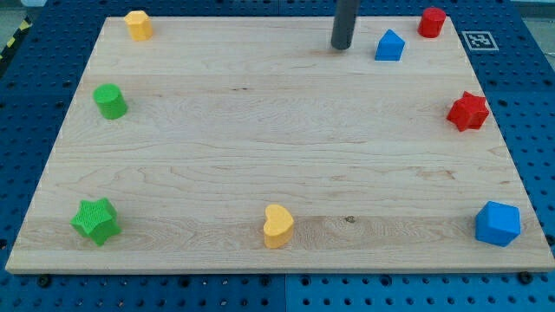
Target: Bring the red star below the blue triangle
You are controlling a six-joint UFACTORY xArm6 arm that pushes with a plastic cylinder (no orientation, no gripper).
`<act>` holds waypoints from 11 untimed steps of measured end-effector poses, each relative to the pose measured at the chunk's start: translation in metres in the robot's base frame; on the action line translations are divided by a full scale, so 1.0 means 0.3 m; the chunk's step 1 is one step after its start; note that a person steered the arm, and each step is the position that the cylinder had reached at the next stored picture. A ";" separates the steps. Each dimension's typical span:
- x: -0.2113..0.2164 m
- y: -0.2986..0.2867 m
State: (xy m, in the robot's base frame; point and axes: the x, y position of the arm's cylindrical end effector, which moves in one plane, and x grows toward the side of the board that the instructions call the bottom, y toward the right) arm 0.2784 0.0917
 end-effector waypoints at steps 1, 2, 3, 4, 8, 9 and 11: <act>0.242 0.031; 0.500 0.114; 0.645 0.345; 0.693 0.582; 0.438 0.541; 0.518 0.457; 0.568 0.309</act>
